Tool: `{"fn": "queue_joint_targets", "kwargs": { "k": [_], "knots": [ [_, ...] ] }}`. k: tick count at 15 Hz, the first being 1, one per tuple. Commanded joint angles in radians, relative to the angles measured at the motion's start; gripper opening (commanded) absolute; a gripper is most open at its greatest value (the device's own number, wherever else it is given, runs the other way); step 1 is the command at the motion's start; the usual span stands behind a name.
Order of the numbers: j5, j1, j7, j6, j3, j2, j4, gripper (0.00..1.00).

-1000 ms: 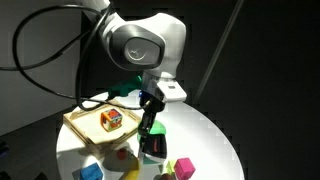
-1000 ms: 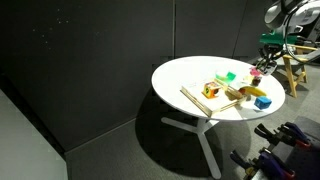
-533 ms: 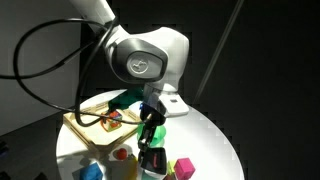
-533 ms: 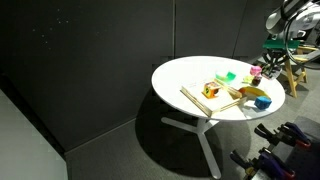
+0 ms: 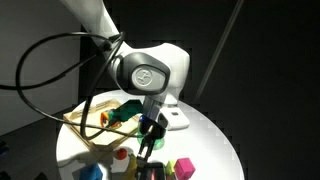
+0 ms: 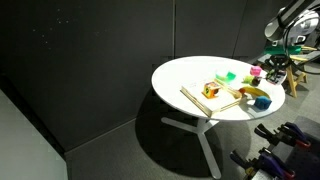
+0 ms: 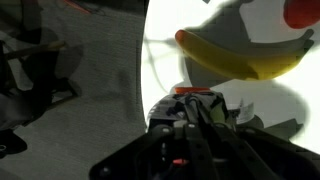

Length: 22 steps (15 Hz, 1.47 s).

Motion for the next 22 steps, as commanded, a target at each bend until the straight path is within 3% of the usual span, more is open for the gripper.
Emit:
{"fn": "queue_joint_targets", "kwargs": {
  "k": [1, 22],
  "knots": [
    [-0.032, 0.004, 0.011, -0.039, -0.016, 0.031, 0.041, 0.02],
    [-0.020, -0.004, 0.037, -0.054, -0.022, 0.150, 0.148, 0.02]
  ]
}}
